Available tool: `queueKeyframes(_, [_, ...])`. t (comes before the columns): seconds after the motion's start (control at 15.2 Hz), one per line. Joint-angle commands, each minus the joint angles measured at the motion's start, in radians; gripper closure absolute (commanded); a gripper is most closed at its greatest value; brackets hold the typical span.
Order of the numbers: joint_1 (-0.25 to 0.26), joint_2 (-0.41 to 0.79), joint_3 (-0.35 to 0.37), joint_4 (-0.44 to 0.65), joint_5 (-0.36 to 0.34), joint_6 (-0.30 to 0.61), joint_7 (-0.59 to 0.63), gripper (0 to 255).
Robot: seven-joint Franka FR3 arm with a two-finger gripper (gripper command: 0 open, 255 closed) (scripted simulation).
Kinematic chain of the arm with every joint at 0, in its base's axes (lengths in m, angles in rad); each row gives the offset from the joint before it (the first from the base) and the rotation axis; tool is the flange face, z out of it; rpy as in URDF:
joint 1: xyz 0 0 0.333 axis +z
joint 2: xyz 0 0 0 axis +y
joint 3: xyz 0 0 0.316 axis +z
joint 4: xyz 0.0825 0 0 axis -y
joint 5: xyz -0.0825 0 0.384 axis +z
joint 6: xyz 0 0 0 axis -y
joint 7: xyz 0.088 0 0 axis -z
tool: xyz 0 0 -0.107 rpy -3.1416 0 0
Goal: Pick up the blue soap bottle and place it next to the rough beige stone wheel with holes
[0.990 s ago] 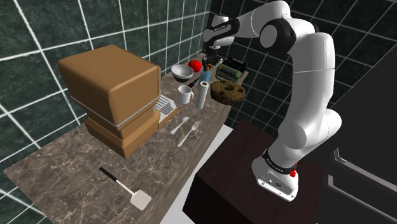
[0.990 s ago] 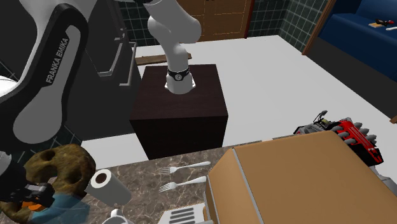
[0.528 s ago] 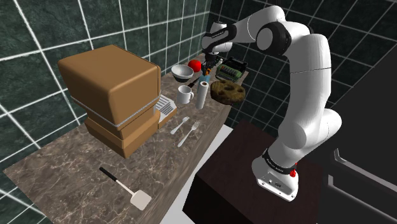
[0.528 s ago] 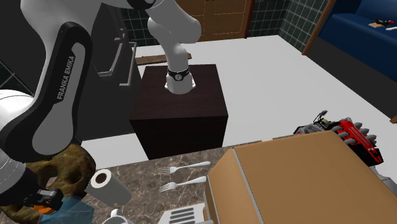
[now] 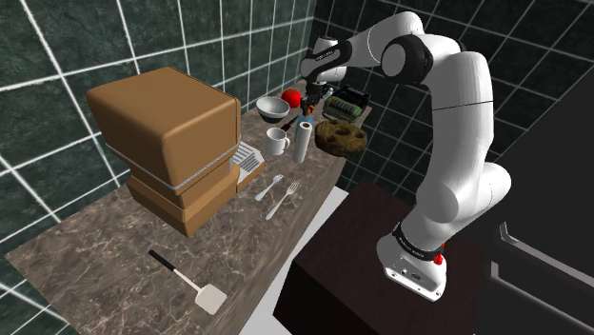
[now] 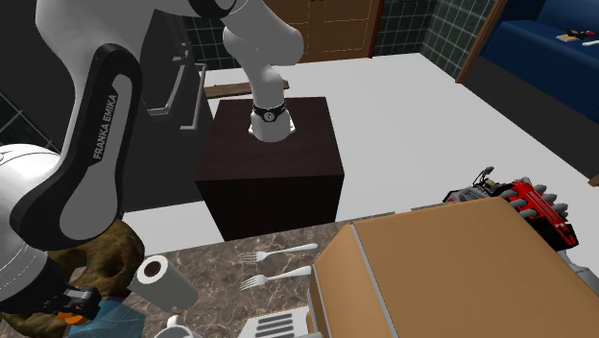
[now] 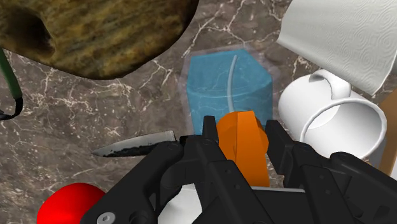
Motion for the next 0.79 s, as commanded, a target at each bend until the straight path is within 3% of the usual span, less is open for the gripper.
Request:
queueKeyframes(0.0, [0.000,0.000,0.000,0.000,0.000,0.000,0.000,255])
queueKeyframes(0.07, [0.000,0.000,0.000,0.000,0.000,0.000,0.000,255])
queueKeyframes(0.13, [0.000,0.000,0.000,0.000,0.000,0.000,0.000,0])
queueKeyframes(0.46, [0.000,0.000,0.000,0.001,0.000,0.000,0.000,0])
queueKeyframes(0.73, [0.003,-0.081,-0.003,-0.001,-0.004,-0.080,0.002,0])
